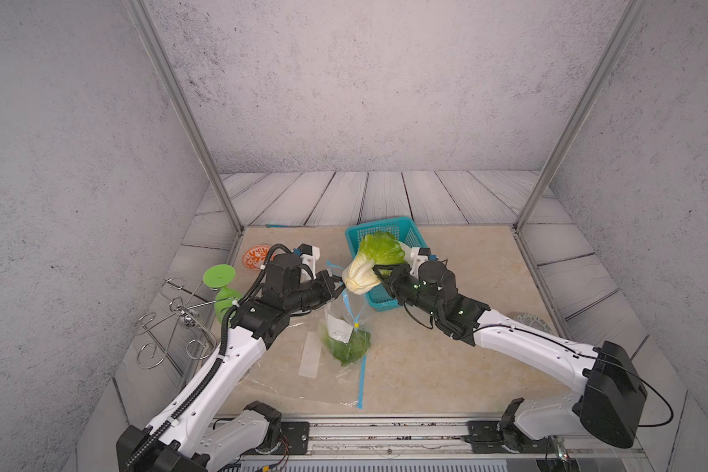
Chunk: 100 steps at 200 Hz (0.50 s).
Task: Put the chinese cabbages into a zipper bag and zip it
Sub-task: Place the Chinese cabbage in the zipper food storage bag.
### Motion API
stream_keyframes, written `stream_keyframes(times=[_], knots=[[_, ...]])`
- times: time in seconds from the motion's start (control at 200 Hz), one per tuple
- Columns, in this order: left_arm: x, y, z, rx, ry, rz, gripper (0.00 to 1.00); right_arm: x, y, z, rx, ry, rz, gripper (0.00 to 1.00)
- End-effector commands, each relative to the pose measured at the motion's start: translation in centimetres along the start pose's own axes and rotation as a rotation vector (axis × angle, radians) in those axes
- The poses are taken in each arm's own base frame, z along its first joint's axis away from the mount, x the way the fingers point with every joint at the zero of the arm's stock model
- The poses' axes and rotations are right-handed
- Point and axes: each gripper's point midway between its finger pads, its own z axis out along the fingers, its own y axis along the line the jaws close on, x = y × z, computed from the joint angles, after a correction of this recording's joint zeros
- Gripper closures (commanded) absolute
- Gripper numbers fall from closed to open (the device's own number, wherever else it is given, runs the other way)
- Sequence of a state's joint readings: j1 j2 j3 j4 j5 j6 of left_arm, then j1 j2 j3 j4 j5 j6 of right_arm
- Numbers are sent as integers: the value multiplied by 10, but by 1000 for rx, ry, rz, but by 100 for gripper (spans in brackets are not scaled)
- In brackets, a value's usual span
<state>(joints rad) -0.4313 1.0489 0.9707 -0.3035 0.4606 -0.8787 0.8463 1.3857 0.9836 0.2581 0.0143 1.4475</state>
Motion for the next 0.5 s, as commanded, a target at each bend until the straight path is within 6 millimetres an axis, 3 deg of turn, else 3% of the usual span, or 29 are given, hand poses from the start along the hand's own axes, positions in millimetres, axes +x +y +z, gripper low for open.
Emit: stream_keyframes(times=[0.0, 0.09, 0.285, 0.495], knots=[[-16, -40, -11, 122, -54, 87, 100, 25, -56, 8, 142, 58, 30, 92], [-16, -42, -9, 137, -52, 79, 100, 22, -58, 4, 125, 47, 47, 92], [-17, -42, -6, 138, -46, 77, 100, 8, -35, -13, 107, -3, -35, 93], [-28, -57, -13, 158, -69, 98, 100, 6, -44, -18, 125, -13, -28, 93]])
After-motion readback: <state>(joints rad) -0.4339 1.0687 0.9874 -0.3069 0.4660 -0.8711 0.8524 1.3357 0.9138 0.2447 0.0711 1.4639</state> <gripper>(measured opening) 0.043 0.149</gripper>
